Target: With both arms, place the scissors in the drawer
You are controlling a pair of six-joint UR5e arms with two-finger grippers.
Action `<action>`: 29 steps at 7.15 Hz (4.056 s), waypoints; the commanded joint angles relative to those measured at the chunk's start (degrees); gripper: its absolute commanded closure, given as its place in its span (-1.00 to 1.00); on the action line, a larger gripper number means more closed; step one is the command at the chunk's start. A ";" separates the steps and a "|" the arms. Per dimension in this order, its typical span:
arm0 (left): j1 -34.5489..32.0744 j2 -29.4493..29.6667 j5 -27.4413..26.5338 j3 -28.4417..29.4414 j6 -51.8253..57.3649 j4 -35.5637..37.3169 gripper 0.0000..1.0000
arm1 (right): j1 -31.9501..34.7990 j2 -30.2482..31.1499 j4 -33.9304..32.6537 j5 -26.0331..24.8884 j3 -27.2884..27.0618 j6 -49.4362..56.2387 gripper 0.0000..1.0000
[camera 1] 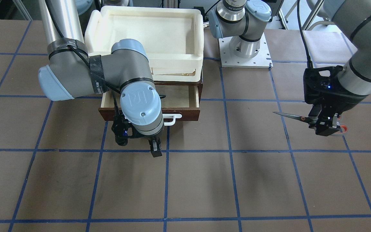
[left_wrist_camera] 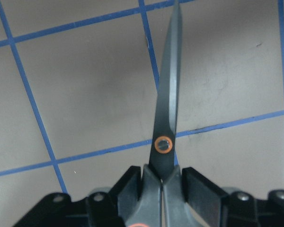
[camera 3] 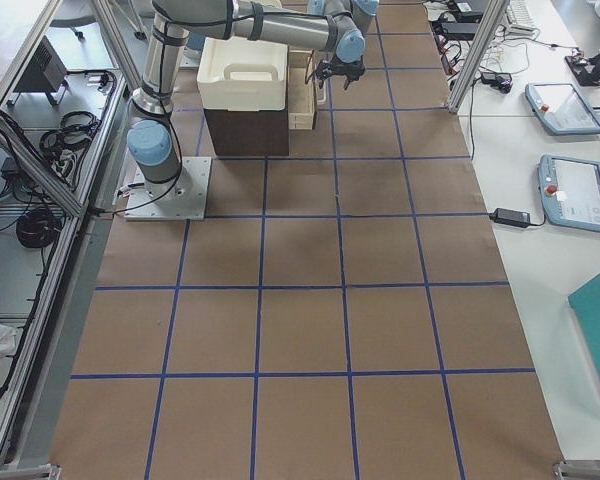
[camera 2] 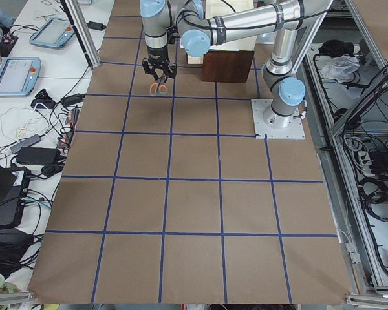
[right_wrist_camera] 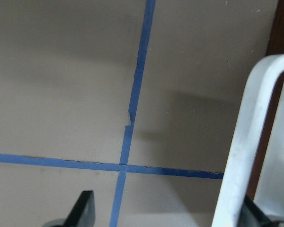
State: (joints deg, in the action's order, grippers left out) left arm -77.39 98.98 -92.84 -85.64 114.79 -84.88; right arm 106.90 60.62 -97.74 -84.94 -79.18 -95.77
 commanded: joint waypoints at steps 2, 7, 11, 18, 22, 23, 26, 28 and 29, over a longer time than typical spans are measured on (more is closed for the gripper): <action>-4.44 -5.27 0.12 0.29 -2.11 -6.32 1.00 | -0.03 -2.17 -0.08 -0.05 2.72 0.05 -1.00; -5.31 -5.73 5.53 0.03 -7.25 -10.13 1.00 | -1.61 -4.45 -0.26 -0.40 5.79 1.46 -1.00; -11.38 -4.68 0.99 0.03 -15.38 -10.04 1.00 | -1.79 -5.68 -0.70 -0.32 7.72 1.99 -1.00; -11.56 -4.85 0.73 -0.50 -21.63 -10.39 1.00 | -3.02 -7.27 -3.25 -0.32 8.96 4.27 -1.00; -11.56 -4.85 0.64 -0.59 -21.18 -10.30 1.00 | -3.02 -6.40 -3.08 -0.40 8.96 4.19 -1.00; -11.56 -4.94 0.47 -0.67 -21.10 -10.30 1.00 | -3.02 -4.74 -2.46 -0.40 8.96 4.27 -1.00; -12.25 -4.85 1.95 -0.67 -22.14 -10.13 1.00 | -3.19 1.23 1.32 -4.68 8.44 15.36 -1.00; -19.16 -4.32 3.28 -0.23 -28.69 -9.78 1.00 | -5.81 5.37 4.11 -8.21 7.91 31.08 -1.00; -21.46 -3.45 3.45 -0.15 -30.57 -8.04 1.00 | -9.05 7.91 5.96 -8.23 7.82 39.87 -1.00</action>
State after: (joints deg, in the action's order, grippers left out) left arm -95.55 94.73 -89.69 -85.93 87.35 -94.31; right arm 101.06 65.60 -93.99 -92.26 -71.21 -66.48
